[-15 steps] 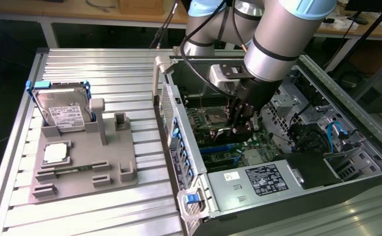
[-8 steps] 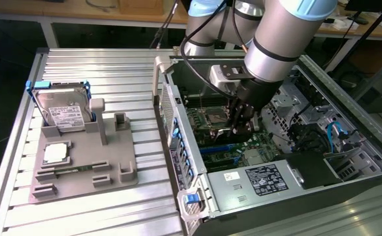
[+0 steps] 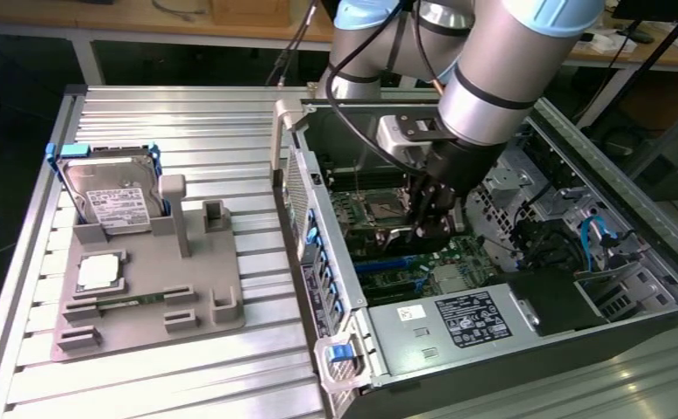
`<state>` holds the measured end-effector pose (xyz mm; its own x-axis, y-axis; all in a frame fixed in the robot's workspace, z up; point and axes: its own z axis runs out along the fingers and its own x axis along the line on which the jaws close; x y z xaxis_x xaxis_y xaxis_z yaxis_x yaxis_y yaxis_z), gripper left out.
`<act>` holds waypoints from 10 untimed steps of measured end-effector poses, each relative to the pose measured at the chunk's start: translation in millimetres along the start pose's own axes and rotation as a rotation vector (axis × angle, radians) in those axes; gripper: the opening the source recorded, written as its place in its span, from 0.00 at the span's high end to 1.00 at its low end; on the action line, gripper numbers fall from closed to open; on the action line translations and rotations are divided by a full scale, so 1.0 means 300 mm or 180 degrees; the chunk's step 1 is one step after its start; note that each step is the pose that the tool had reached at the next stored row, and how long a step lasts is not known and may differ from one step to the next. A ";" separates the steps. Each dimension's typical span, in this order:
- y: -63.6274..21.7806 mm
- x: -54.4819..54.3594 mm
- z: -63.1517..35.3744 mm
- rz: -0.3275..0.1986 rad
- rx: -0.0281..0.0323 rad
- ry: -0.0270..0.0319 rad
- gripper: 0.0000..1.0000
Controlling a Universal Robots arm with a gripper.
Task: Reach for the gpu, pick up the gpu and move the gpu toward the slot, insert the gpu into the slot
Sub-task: 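Insert the gpu into the slot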
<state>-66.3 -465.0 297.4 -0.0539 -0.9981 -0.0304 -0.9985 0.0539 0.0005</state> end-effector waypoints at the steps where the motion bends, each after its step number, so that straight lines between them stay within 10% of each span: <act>1: -0.009 0.000 0.000 0.0000 -0.0004 0.0000 0.73; 10: -0.022 -0.003 0.000 -0.0074 -0.0012 0.0003 0.73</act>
<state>-59.7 -464.4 297.3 -0.0306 -0.9991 -0.0295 -0.9995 0.0305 0.0034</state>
